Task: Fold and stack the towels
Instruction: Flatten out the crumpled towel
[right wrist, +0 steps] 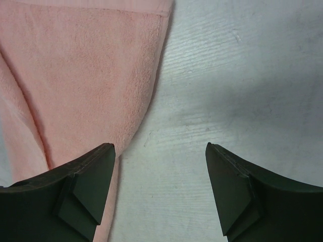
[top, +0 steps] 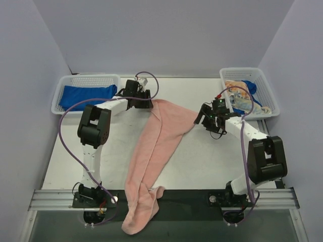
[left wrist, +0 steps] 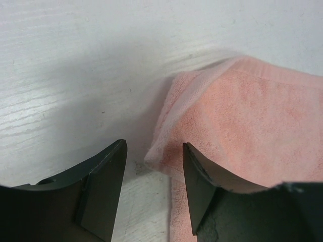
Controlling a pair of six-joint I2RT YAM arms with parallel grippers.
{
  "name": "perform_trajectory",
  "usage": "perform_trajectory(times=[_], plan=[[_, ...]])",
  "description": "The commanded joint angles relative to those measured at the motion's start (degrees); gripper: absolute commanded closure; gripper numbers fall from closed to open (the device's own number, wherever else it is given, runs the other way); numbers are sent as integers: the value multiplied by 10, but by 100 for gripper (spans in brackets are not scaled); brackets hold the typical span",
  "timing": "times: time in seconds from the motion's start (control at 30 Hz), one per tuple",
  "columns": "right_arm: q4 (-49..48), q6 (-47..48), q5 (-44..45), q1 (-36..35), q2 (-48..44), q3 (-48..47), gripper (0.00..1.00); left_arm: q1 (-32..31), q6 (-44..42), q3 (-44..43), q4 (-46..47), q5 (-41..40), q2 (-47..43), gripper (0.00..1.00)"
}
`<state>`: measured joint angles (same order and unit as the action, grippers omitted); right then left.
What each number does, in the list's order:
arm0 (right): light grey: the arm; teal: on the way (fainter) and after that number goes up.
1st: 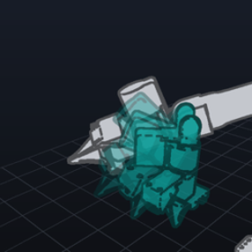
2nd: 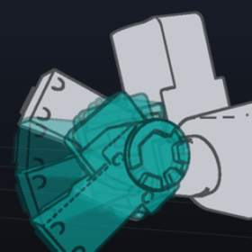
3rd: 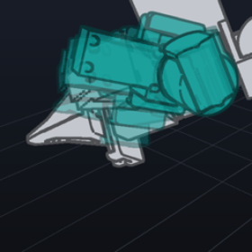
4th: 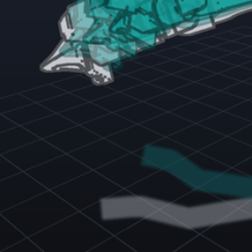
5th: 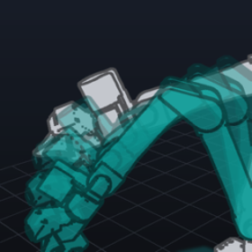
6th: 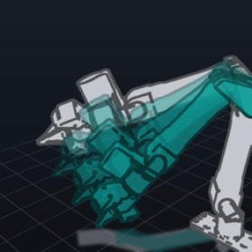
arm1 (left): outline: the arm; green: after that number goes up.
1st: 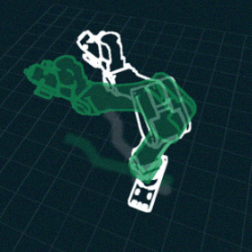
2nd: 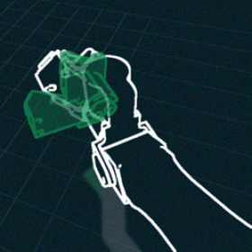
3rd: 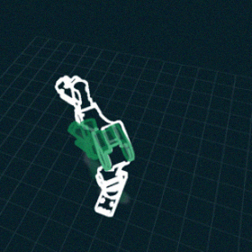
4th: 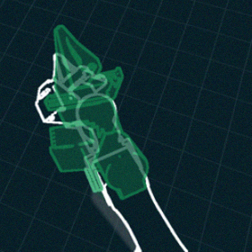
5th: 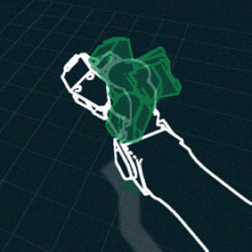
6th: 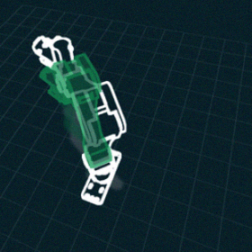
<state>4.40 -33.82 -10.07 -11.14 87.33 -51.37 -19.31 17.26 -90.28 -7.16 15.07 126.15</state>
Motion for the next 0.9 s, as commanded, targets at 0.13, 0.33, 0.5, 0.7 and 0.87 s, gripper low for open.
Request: perform_trajectory(times=[0.13, 0.33, 0.5, 0.7, 0.87], plan=[[-55, -33, 48, 10, 50, -1, 28, 16, -7, -23, 64, 37, 5, 41], [-60, -55, 57, 25, 93, -21, 29, 17, -7, -24, 99, 59, 12, 53], [-60, -56, 62, 30, 135, -58, 30, 20, -9, -30, 100, 65, 17, 75], [-52, -45, 61, 30, 180, -108, 34, 23, -10, -38, 93, 66, 15, 96], [-16, -37, 75, 28, 219, -144, 39, 23, -23, -42, 79, 62, 10, 100]])
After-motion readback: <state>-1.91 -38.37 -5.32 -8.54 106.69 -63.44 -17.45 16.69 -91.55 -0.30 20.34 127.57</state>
